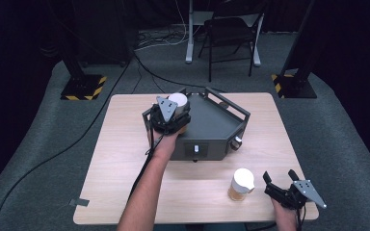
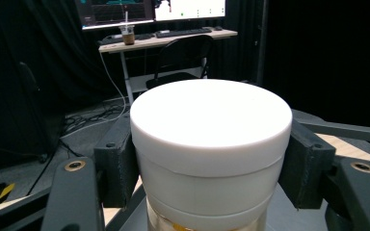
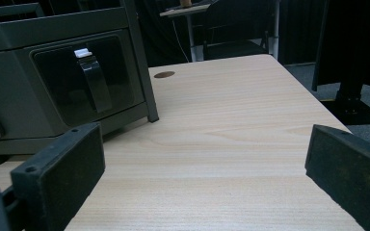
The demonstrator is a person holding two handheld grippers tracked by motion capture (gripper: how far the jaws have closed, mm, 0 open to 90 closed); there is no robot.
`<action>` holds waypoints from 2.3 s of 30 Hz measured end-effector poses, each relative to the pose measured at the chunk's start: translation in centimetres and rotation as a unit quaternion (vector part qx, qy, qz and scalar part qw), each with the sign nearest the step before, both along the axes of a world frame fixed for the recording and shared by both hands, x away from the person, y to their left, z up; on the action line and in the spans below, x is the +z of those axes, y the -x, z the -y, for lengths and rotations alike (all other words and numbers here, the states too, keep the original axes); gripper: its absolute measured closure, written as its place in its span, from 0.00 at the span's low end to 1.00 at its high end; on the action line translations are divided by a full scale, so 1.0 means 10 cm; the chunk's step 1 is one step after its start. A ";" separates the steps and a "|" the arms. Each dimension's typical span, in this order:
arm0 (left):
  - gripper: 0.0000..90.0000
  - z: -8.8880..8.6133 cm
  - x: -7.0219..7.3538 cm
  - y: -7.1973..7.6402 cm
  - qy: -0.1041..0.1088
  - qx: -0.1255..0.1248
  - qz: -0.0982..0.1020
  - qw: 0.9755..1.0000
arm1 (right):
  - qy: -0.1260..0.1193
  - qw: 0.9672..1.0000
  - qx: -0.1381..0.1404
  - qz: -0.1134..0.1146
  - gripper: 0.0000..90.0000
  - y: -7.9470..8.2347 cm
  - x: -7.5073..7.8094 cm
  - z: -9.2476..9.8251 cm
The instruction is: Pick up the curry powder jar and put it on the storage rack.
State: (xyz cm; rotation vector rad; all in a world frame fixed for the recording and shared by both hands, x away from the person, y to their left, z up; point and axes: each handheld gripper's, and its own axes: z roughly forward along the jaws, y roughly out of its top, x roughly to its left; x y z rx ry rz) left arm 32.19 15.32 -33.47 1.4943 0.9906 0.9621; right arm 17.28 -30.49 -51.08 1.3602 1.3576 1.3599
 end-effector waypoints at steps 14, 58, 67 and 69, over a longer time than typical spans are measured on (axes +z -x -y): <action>0.37 0.02 -0.13 -0.16 -0.001 0.002 -0.012 1.000 | -0.004 1.000 0.002 -0.001 0.00 -0.01 0.00 0.02; 0.00 0.03 -0.06 -0.12 0.038 0.025 -0.038 0.998 | -0.008 1.000 0.000 0.000 0.00 0.00 -0.01 0.02; 0.00 0.00 0.01 0.01 0.016 0.012 -0.044 0.999 | -0.009 1.000 -0.002 -0.001 0.00 -0.01 0.00 0.01; 0.00 -0.03 0.01 0.05 0.014 0.003 -0.041 0.999 | -0.009 1.000 -0.002 -0.002 0.00 -0.01 0.00 0.01</action>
